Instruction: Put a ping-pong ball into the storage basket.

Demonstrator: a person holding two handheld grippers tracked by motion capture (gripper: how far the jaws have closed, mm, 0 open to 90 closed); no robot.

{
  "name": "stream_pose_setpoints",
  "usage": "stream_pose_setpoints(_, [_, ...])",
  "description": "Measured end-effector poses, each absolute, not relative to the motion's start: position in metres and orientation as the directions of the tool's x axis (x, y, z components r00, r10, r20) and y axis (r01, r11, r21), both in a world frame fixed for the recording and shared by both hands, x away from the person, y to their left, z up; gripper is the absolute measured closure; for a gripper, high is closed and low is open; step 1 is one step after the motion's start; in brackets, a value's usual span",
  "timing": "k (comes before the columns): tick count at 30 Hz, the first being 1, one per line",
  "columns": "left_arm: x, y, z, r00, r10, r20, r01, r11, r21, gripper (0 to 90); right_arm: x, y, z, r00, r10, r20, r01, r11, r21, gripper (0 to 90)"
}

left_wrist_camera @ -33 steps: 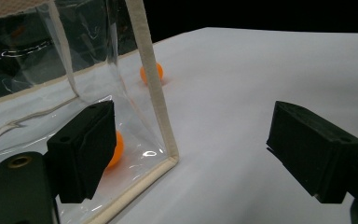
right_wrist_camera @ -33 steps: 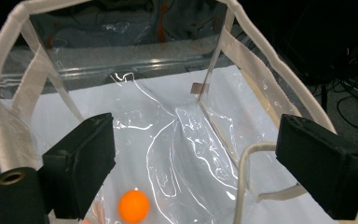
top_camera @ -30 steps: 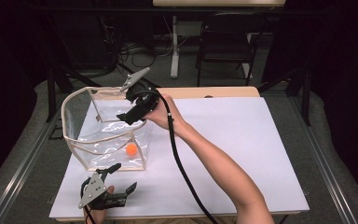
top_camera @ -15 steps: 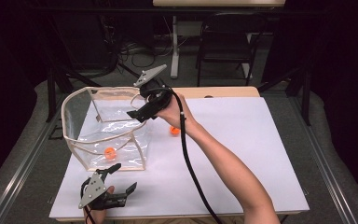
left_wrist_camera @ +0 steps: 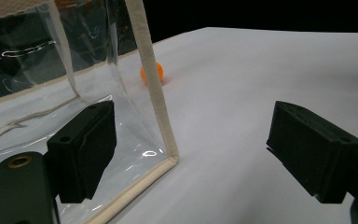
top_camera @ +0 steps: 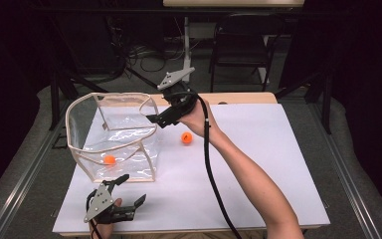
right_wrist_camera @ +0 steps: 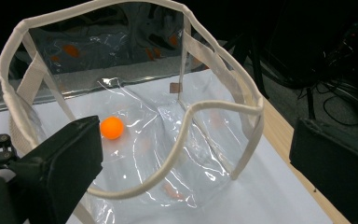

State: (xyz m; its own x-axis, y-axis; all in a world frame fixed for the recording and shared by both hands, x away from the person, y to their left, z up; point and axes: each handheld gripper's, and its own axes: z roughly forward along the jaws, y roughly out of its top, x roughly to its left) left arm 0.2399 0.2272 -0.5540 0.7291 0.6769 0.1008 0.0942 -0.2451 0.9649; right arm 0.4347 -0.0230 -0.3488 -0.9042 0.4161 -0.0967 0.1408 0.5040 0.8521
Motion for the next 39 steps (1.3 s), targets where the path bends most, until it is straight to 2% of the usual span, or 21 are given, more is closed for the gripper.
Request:
stream_pose_setpoints(15, [0.239,0.226,-0.554,0.730,0.675,0.105,0.092,-0.249,0.964,15.7,0.436,-0.053,-0.358,-0.885,0.457,-0.094,0.162,0.490,0.856,1.8])
stream_pose_setpoints(39, [0.239,0.227,-0.554,0.730,0.676,0.103,0.092,-0.246,0.965,15.7,0.425,-0.078,-0.388,-0.884,0.462,-0.074,0.172,0.468,0.867,1.4])
